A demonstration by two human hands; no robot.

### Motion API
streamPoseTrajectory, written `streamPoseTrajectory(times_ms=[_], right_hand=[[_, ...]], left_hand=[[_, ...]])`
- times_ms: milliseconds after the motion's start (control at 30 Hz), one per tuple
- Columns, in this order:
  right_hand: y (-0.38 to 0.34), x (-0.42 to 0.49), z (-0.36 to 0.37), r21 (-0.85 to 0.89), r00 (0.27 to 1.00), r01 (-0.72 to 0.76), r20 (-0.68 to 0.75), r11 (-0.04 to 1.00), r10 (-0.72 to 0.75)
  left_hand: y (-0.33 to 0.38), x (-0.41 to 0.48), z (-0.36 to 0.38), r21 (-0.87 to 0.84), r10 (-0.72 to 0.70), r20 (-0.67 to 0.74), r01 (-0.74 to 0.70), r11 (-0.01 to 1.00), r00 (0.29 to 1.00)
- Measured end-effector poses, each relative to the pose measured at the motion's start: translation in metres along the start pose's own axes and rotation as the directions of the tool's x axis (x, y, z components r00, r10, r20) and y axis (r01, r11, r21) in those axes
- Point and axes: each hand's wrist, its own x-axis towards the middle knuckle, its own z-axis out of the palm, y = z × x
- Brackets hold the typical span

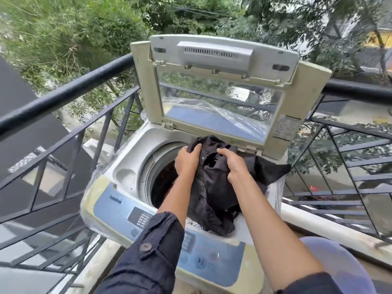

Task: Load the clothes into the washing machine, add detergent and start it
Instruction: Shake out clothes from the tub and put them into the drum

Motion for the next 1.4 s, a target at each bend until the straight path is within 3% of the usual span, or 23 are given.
streamPoseTrajectory(times_ms=[167, 367, 567, 967, 1400], right_hand=[[0.026, 0.035, 0.005, -0.175, 0.998, -0.001, 0.056, 0.985, 0.011], [0.031, 0.017, 0.010, -0.299, 0.987, -0.022, 0.144, 0.954, 0.069], [0.039, 0.017, -0.004, -0.384, 0.977, -0.093, 0.144, 0.919, 0.159], [0.014, 0.008, -0.063, -0.219, 0.987, -0.004, 0.154, 0.976, 0.039], [-0.027, -0.007, -0.266, -0.009, 0.993, 0.106, -0.046, 0.994, -0.106]], left_hand=[[-0.017, -0.004, 0.001, 0.032, -0.050, -0.047, 0.052, 0.998, 0.998], [-0.030, -0.002, 0.004, -0.002, -0.179, -0.097, 0.179, 0.984, 0.979], [-0.029, -0.007, 0.013, -0.007, -0.191, -0.082, 0.192, 0.981, 0.978], [-0.005, -0.046, 0.070, -0.150, -0.105, -0.068, 0.094, 0.984, 0.992], [0.031, -0.163, 0.239, -0.184, 0.049, 0.123, -0.026, 0.983, 0.991]])
